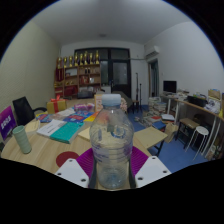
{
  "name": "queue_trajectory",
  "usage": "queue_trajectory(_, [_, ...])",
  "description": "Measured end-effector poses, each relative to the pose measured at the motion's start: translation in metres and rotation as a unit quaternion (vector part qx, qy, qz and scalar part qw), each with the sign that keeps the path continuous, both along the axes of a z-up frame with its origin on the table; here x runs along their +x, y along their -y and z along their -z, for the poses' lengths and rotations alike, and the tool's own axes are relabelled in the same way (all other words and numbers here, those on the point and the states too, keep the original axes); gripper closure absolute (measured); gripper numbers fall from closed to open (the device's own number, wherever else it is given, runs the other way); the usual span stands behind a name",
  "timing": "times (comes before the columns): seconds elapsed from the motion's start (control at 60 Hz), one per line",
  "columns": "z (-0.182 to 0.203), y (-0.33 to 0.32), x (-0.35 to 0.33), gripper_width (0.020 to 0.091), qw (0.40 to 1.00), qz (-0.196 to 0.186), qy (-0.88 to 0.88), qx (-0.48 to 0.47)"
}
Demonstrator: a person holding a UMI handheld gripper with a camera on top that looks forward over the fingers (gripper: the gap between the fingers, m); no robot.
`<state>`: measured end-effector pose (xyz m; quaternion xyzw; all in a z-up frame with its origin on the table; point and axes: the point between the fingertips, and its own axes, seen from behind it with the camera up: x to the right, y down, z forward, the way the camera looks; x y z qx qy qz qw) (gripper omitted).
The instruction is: Pour water
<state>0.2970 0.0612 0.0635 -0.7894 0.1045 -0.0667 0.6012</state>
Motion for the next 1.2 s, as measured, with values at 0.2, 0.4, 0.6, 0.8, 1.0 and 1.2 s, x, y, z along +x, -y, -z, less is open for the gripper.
queue_trajectory(0.2, [-0.006, -0.006, -0.019, 0.0675, 0.994, -0.012, 0.074, -0.076])
queue_trajectory(0.4, [-0.129, -0.035, -0.098, 0.0675, 0.953, -0.042, 0.289, -0.081])
queue_trajectory(0.6, [-0.171, -0.077, -0.210, 0.0676, 0.709, -0.115, 0.681, -0.143])
queue_trajectory(0.8, [-0.148, -0.097, -0.264, 0.0670, 0.452, -0.156, 0.855, -0.200])
queue_trajectory(1.0, [-0.151, -0.096, -0.266, 0.0674, 0.358, -0.164, 0.886, -0.243])
queue_trajectory(1.2, [-0.135, -0.121, -0.259, 0.0674, 0.435, -0.162, 0.851, -0.244])
